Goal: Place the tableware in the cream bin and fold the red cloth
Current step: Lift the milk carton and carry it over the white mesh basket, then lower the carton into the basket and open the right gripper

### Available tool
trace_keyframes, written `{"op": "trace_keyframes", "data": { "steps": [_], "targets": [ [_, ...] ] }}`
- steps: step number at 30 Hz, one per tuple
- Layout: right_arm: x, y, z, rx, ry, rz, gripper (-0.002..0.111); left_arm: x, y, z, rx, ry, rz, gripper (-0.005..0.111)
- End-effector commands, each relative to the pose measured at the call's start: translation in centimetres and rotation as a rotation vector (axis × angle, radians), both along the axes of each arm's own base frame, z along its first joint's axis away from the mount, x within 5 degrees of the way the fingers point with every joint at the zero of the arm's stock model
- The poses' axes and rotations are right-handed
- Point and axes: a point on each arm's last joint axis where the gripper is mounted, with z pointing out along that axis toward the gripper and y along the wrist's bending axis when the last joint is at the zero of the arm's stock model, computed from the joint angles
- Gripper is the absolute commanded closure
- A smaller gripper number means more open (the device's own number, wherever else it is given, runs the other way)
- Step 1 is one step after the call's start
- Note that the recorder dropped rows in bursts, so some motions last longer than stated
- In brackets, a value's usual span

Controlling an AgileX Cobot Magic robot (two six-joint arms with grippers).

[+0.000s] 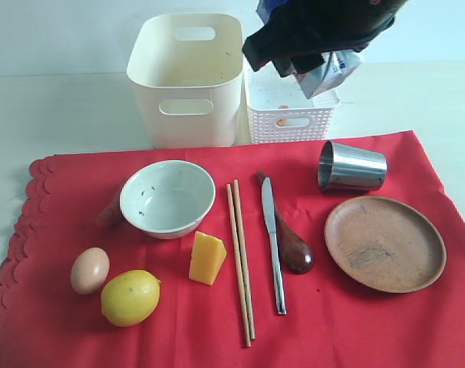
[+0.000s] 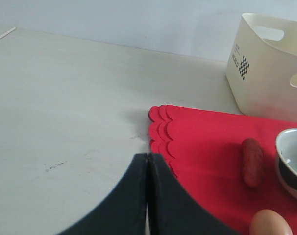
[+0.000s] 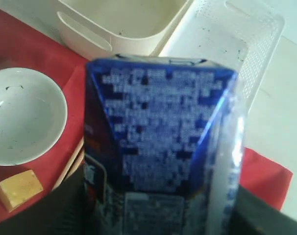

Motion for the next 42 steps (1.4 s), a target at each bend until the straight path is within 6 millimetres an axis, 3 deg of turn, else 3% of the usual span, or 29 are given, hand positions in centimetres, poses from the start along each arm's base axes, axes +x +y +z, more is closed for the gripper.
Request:
{"op": "trace_keyframes", "data": {
  "steps": [1,8,15,24,32,42],
  "targets": [
    [2.3,1.9,-0.9,-0.017,0.008,-0.007,0.108,0.0,0.0,0.1,0.001,-0.012,-0.004,0.107],
    [4.9,3.0,-3.1,-0.01,0.055,-0.076,0.108,0.0,0.0,0.1,0.001,-0.012,-0.004,0.107],
    [11.6,-0.5,-5.1,0.167,0.141,-0.281,0.108,0.0,0.0,0.1,0.001,-0.012,-0.004,0.107],
    [20.7,-4.8,-9.9,0.204,0.153,-0.422,0.108,0.0,0.0,0.1,0.001,-0.012,-0.004,0.107],
    [23.6,-4.1,-12.6,0.19,0.144,-0.394,0.108,0.0,0.0,0.1,0.001,-0.012,-0.004,0.107],
    [24.7,-3.8,-16.7,0.146,0.192,-0.399,0.108,0.0,0.0,0.1,0.001,-0.012,-0.004,0.107]
  ]
}}
